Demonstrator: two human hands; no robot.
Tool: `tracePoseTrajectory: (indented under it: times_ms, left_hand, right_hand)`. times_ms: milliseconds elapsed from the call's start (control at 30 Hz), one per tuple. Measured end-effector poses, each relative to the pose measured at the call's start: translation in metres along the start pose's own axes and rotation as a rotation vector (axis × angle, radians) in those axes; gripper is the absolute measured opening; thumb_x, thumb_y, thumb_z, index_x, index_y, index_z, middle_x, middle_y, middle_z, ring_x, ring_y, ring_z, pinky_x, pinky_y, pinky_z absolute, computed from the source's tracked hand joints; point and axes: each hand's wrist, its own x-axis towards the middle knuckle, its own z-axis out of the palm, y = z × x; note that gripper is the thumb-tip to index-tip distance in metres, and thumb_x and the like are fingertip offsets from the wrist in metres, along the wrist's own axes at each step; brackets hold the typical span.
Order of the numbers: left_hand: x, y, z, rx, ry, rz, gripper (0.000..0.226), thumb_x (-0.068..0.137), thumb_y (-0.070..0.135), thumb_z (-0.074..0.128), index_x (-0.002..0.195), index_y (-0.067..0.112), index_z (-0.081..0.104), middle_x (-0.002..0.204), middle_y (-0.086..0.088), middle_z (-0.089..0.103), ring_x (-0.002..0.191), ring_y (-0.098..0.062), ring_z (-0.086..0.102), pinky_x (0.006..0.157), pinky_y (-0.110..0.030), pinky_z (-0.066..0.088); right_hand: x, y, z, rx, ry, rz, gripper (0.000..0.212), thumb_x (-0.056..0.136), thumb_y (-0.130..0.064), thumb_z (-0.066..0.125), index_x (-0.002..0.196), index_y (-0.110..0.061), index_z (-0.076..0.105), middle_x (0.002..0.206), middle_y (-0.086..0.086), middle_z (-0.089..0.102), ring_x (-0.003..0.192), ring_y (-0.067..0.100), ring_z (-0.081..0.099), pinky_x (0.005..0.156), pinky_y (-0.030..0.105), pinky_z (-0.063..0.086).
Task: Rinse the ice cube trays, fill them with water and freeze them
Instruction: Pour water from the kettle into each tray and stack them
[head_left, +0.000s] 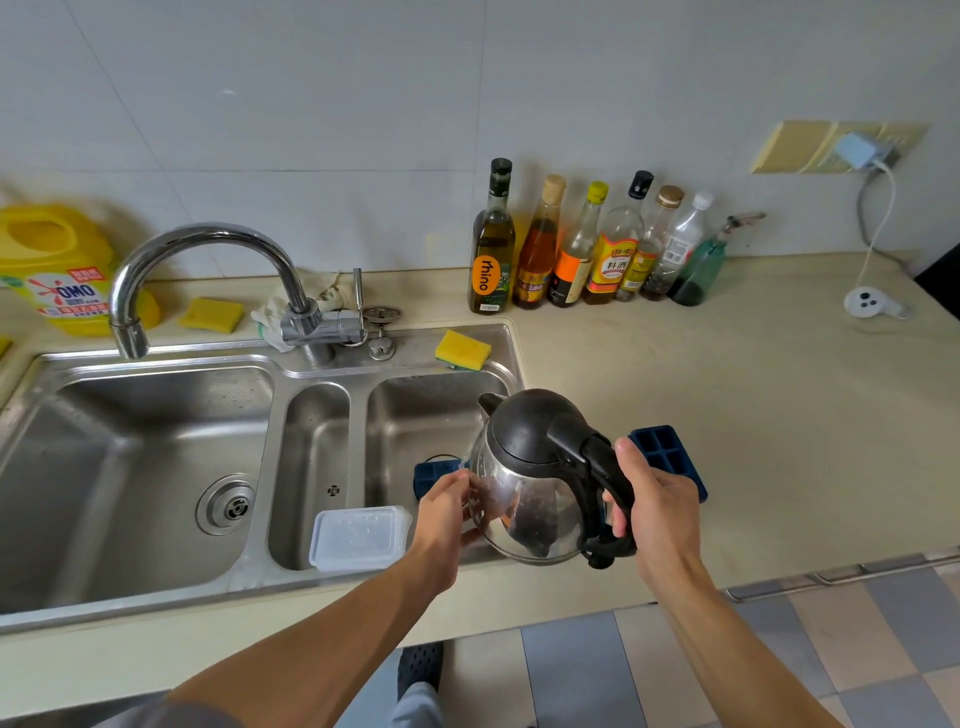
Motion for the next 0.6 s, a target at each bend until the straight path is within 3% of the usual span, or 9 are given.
tracePoseTrajectory:
  times_ms: [67, 200, 300, 400, 500, 600]
  left_hand:
    - [0.006, 0.006, 0.0, 0.042, -0.015, 0.022, 0.024, 0.103, 0.027, 0.051, 0.108, 0.016, 0.072, 0.109, -0.011, 0.074, 0.107, -0.03, 0.067, 0.08, -0.041, 0.061]
    - [0.021, 0.031, 0.009, 0.141, -0.063, 0.049, 0.024, 0.105, 0.027, 0.05, 0.095, 0.019, 0.07, 0.111, -0.015, 0.071, 0.099, -0.028, 0.066, 0.071, -0.037, 0.058]
    - [0.034, 0.057, 0.02, 0.244, -0.126, 0.048, 0.027, 0.105, 0.038, 0.049, 0.099, 0.023, 0.07, 0.106, -0.007, 0.073, 0.093, -0.023, 0.066, 0.089, -0.044, 0.056]
    - [0.05, 0.085, 0.031, 0.402, -0.2, 0.07, 0.03, 0.104, 0.048, 0.048, 0.114, 0.027, 0.068, 0.112, 0.005, 0.071, 0.105, -0.017, 0.064, 0.099, -0.049, 0.052]
    - [0.068, 0.105, 0.044, 0.574, -0.165, 0.249, 0.021, 0.104, 0.04, 0.052, 0.113, 0.028, 0.067, 0.109, 0.006, 0.07, 0.103, -0.016, 0.064, 0.094, -0.046, 0.057]
    - [0.086, 0.118, 0.061, 0.574, -0.219, 0.316, 0.022, 0.103, 0.035, 0.055, 0.117, 0.024, 0.068, 0.111, 0.0, 0.073, 0.104, -0.016, 0.068, 0.085, -0.038, 0.06]
  right_hand:
    - [0.004, 0.0, 0.002, 0.014, 0.017, 0.009, 0.061, 0.072, -0.073, 0.064, 0.051, -0.016, 0.067, 0.046, 0.006, 0.054, 0.04, 0.017, 0.049, 0.044, 0.021, 0.048]
    - [0.015, -0.003, 0.007, 0.041, 0.073, 0.031, 0.061, 0.072, -0.073, 0.063, 0.049, -0.017, 0.066, 0.044, 0.005, 0.052, 0.039, 0.016, 0.048, 0.045, 0.023, 0.048]
    - [0.028, -0.006, 0.012, 0.062, 0.127, 0.049, 0.06, 0.073, -0.071, 0.063, 0.048, -0.017, 0.064, 0.044, 0.008, 0.05, 0.04, 0.019, 0.047, 0.048, 0.029, 0.047]
    - [0.043, -0.011, 0.016, 0.067, 0.194, 0.08, 0.061, 0.075, -0.07, 0.062, 0.047, -0.016, 0.062, 0.044, 0.008, 0.048, 0.041, 0.02, 0.047, 0.049, 0.032, 0.047]
    - [0.06, -0.014, 0.022, 0.08, 0.254, 0.091, 0.06, 0.076, -0.068, 0.061, 0.048, -0.016, 0.063, 0.043, 0.006, 0.049, 0.04, 0.02, 0.047, 0.044, 0.03, 0.046]
    - [0.077, -0.017, 0.027, 0.103, 0.288, 0.077, 0.058, 0.078, -0.065, 0.06, 0.049, -0.016, 0.062, 0.045, 0.006, 0.05, 0.041, 0.02, 0.048, 0.043, 0.029, 0.047]
